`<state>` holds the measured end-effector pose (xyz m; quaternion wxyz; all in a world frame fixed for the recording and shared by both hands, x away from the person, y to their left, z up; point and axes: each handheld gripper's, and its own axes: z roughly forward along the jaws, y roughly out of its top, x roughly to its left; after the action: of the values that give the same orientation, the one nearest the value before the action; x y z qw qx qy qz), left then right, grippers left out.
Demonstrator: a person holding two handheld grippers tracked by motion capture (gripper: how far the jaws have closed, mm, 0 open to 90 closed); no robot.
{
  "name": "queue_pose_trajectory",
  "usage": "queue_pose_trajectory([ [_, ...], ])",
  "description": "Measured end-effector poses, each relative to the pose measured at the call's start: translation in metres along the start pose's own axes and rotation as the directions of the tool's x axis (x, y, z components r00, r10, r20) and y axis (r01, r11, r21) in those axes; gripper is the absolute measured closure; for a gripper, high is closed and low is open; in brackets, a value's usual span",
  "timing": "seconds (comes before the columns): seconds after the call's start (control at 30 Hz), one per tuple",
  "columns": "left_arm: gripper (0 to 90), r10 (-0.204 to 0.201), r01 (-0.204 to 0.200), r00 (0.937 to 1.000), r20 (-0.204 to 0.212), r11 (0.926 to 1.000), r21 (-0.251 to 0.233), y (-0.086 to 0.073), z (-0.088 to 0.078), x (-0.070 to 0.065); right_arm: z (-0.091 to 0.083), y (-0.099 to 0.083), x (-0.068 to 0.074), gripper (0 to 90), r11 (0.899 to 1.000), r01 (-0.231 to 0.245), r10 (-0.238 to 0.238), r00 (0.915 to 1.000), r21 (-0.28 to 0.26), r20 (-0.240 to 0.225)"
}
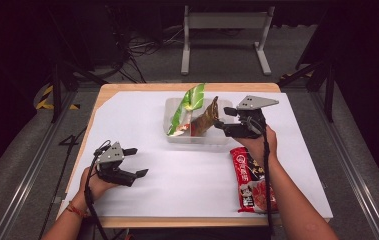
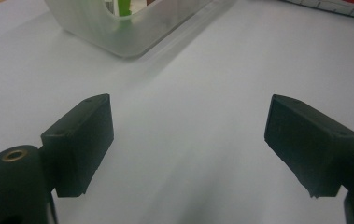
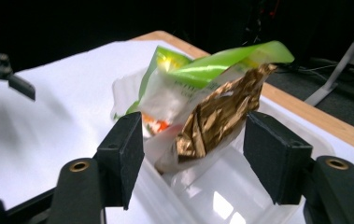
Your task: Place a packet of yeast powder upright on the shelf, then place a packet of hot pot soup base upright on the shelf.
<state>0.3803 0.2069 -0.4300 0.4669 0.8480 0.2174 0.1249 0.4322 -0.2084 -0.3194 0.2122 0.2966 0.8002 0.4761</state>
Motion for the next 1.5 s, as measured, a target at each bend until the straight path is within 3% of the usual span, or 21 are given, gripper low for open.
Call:
queue_pose_trajectory([
  [0.07,16.3,0.005,-0.005,1.0000,-0.004,1.0000,0.005,0.000,0.000,-0.001,-0.004,-0.003,0.001,31.2,1.000,0.003,-0.003,0.9999,0.020,-0.011],
  [0.3,16.0,0.001,-0.001,1.0000,-0.005,1.0000,0.008,-0.001,-0.001,-0.001,-0.013,-0.007,0.004,27.2,0.999,0.038,-0.037,0.9991,0.036,-0.020],
  [0.67,16.0,0.009,-0.009,1.0000,-0.002,0.9999,0.010,-0.001,-0.001,-0.003,-0.040,-0.024,0.009,26.5,0.995,0.086,-0.084,0.9959,0.059,-0.035],
  [0.9,16.3,0.021,-0.021,0.9998,-0.006,0.9998,0.008,-0.001,-0.002,-0.004,-0.060,-0.048,0.001,28.0,0.993,0.089,-0.087,0.9958,0.080,-0.027],
  [1.17,16.4,0.027,-0.027,0.9996,-0.007,0.9995,0.019,0.000,0.001,-0.006,-0.072,-0.082,-0.024,26.6,0.991,0.042,-0.041,0.9991,0.130,-0.006],
  [1.33,16.3,0.031,-0.031,0.9995,-0.011,0.9993,0.020,0.001,0.002,-0.005,-0.075,-0.110,-0.051,24.5,0.987,-0.051,0.051,0.9987,0.153,0.004],
  [1.5,16.3,0.047,-0.046,0.9988,-0.013,0.9984,0.031,0.002,0.003,-0.009,-0.075,-0.133,-0.070,23.3,0.974,-0.135,0.134,0.9908,0.181,0.018],
])
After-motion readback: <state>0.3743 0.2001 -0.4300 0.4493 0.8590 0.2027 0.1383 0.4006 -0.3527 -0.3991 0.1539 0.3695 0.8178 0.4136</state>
